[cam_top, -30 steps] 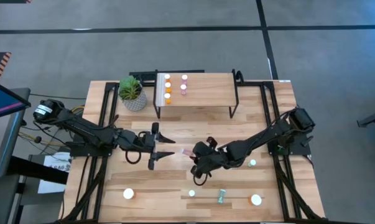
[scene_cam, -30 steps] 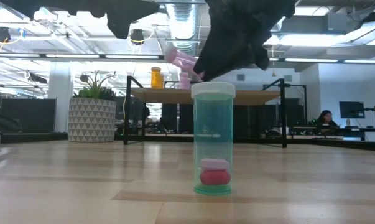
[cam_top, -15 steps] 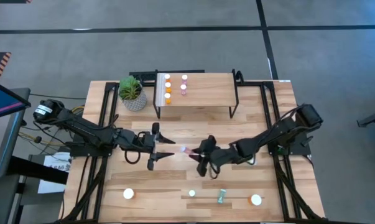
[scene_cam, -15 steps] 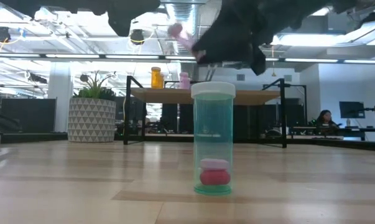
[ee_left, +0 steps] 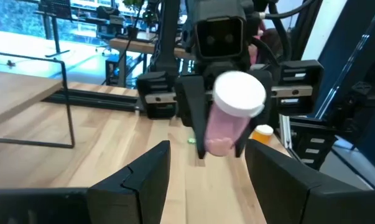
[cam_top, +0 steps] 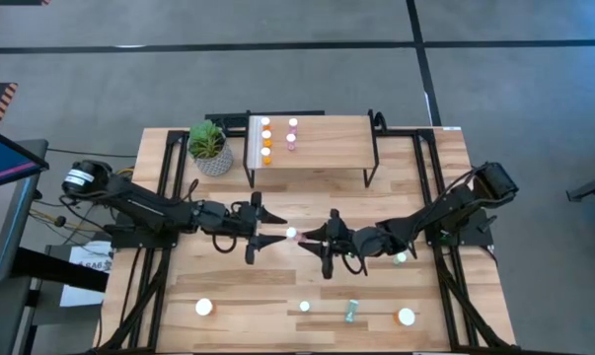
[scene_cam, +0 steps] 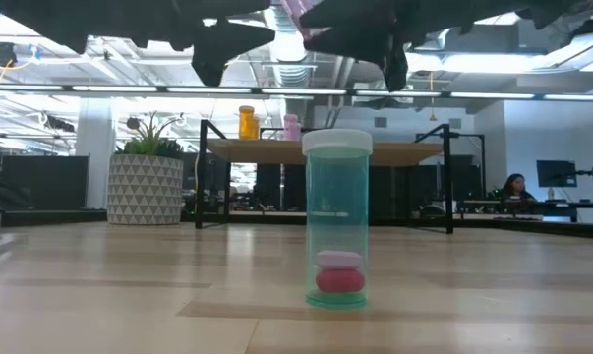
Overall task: Pick and place medicine bottles onto shelf by color
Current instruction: Put the pink pill bottle on the shelf aligned with the other pink pill bottles
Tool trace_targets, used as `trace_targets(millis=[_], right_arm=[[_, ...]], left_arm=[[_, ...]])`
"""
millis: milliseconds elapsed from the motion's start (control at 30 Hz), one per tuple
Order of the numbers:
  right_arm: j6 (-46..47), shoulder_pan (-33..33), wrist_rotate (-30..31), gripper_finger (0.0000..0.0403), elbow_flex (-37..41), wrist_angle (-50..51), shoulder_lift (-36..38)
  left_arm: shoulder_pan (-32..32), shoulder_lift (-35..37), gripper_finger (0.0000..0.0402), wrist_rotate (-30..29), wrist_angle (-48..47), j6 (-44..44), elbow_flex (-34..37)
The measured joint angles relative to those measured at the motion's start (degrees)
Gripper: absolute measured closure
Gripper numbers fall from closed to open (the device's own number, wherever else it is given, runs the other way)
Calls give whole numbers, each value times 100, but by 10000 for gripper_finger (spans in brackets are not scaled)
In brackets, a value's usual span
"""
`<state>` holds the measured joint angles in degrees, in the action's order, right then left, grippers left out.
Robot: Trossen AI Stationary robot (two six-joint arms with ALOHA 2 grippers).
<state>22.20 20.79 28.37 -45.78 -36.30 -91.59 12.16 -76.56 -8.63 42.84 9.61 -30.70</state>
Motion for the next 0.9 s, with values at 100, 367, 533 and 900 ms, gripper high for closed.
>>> trace_targets(millis=[100,367,533,900], right_arm=[[-14,-37,-1,280,0,-45,0],[-23,-32,-23,280,0,-63,-2],[-20,-37,-23,280,0,-79,-4],[-49,-119,-26,280,0,-311,-7]], left_arm=[[-55,-196,206,148,277,59,0],[-158,-616,206,503,942,179,-39],[-176,-708,187,543,1053,227,-45],[-176,-708,100,276,1141,177,-46]])
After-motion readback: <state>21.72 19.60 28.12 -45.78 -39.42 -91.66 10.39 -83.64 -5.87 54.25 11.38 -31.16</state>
